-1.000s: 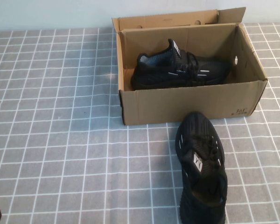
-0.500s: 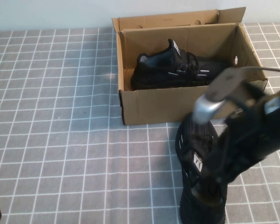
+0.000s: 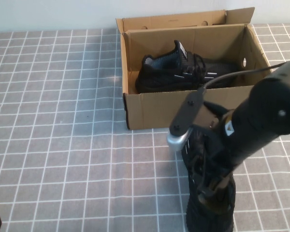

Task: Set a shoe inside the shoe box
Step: Pick up the shoe from the table

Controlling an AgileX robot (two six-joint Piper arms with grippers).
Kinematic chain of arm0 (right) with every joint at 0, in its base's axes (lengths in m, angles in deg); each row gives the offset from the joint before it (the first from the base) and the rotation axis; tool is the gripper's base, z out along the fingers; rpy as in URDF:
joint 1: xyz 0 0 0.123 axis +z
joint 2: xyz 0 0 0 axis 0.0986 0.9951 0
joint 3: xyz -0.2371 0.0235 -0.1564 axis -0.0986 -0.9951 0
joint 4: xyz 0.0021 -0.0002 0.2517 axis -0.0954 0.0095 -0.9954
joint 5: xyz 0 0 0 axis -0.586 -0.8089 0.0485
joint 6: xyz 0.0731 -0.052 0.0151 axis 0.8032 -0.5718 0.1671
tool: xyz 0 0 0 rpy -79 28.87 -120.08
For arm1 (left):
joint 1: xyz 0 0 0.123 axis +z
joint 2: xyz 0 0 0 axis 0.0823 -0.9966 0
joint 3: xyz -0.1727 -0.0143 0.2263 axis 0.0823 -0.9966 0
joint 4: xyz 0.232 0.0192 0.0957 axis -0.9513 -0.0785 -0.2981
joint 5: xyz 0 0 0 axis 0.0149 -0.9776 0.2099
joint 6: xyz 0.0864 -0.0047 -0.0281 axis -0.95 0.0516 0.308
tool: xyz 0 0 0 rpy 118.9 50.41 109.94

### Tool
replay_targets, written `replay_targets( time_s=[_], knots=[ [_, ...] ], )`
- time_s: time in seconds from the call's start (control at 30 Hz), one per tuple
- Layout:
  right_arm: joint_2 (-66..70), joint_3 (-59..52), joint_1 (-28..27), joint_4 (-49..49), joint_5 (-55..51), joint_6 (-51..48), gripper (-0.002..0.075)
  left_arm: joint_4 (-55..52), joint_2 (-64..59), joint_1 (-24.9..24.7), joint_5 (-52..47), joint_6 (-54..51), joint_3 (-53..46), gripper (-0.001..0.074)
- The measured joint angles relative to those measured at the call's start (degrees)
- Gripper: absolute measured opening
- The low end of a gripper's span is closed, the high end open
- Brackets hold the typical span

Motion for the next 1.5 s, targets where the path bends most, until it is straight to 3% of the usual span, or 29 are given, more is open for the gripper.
replay_targets(
  time_s=[0.67,1.5],
  knots=[
    [6.4,0.0,-0.11,14.19,3.34,11.56,0.0468,0.0,0.0,0.0,0.0,0.1,0.0,-0.0001],
    [-0.89,-3.49,1.09,9.13,-1.0,9.91,0.0468,0.0,0.0,0.0,0.0,0.1,0.0,0.0]
  ],
)
